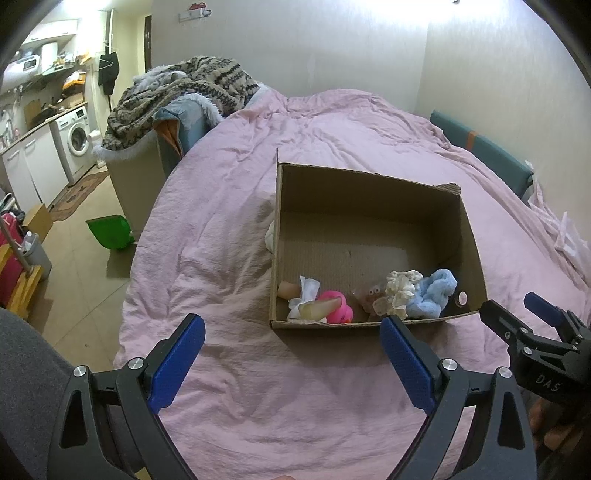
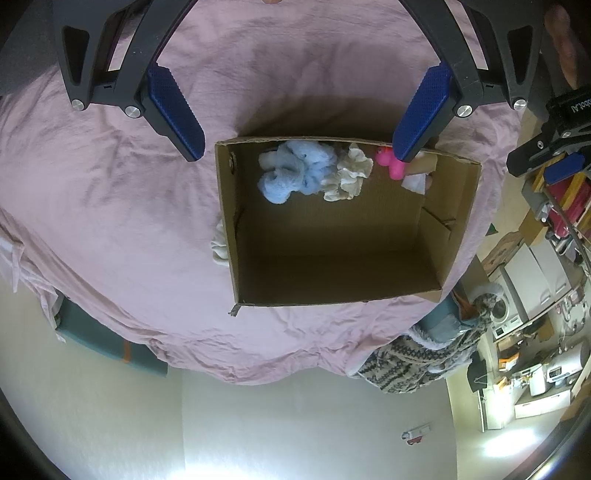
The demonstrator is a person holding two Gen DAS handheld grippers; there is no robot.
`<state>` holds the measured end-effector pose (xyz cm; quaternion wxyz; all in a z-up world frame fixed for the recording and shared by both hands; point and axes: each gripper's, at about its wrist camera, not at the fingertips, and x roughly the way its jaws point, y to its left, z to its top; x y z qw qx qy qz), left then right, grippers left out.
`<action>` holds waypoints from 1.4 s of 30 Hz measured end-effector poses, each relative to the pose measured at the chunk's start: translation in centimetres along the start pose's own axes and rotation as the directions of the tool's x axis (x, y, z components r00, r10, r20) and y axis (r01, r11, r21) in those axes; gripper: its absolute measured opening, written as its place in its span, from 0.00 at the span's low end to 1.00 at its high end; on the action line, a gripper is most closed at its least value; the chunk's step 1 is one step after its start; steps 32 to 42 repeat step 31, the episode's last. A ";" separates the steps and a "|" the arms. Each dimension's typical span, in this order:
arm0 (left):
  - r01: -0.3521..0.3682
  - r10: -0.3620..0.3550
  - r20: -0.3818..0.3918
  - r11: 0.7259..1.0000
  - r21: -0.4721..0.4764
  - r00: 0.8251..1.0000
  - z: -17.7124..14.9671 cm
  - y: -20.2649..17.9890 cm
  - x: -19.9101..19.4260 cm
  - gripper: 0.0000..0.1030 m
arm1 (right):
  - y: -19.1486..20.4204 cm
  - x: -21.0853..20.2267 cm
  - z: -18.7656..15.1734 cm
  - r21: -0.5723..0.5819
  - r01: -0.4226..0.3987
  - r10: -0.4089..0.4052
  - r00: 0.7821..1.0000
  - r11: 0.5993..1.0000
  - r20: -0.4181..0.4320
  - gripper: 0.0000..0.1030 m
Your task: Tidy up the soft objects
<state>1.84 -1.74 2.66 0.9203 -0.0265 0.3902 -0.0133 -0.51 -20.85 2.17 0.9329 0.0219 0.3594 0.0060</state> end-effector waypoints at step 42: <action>0.005 -0.005 0.006 1.000 -0.007 1.000 0.3 -0.3 -0.1 0.92 | 0.2 -0.1 0.0 -0.003 0.000 0.000 1.000 1.000 0.002 1.00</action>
